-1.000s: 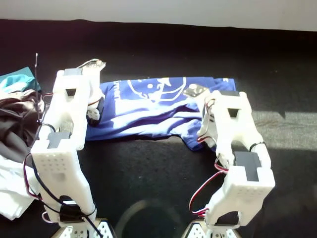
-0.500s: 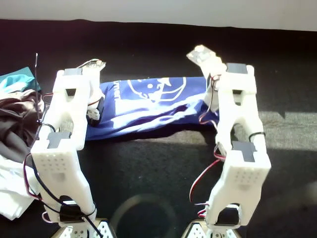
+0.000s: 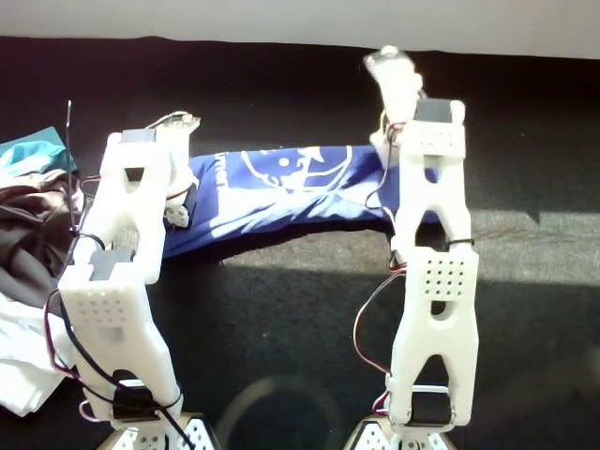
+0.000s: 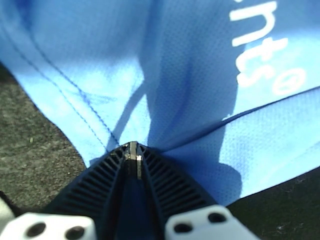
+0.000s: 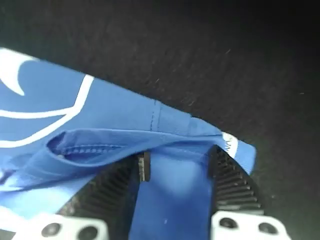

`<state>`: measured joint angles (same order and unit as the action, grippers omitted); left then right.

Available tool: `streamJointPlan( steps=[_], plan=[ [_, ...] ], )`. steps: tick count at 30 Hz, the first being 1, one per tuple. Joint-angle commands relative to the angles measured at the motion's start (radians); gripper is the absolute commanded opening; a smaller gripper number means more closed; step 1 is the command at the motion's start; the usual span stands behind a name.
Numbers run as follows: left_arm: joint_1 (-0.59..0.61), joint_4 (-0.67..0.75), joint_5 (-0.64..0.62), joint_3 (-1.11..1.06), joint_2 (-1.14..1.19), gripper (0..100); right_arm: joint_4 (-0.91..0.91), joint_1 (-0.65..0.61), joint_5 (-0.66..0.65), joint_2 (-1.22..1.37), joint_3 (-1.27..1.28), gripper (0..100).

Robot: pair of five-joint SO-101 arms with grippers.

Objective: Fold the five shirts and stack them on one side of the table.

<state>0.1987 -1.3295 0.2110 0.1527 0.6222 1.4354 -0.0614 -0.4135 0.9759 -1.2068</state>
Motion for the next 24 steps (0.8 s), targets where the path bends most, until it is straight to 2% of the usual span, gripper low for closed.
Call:
streamJointPlan(
  steps=[1,8,12,14,16,19,24],
  plan=[
    [0.025,0.015,0.003,0.008,-0.010,1,0.094,0.022,0.083,-0.012,-0.234,20.2],
    [0.008,-0.173,0.002,0.246,-0.143,1,0.323,0.028,0.091,-0.007,-0.460,20.2],
    [0.050,-0.204,0.000,0.363,-0.157,2,0.329,0.065,0.094,-0.018,-0.476,20.2],
    [0.087,-0.203,-0.031,0.381,-0.127,7,0.331,0.084,0.094,-0.031,-0.469,20.2],
    [0.122,-0.204,-0.120,0.410,-0.065,16,0.332,0.101,0.095,-0.070,-0.464,20.2],
    [0.147,-0.212,-0.167,0.475,0.045,22,0.332,0.104,0.123,-0.176,-0.420,20.2],
    [0.114,-0.215,-0.170,0.599,0.211,21,0.332,0.082,0.166,-0.473,-0.107,20.2]
  ],
)
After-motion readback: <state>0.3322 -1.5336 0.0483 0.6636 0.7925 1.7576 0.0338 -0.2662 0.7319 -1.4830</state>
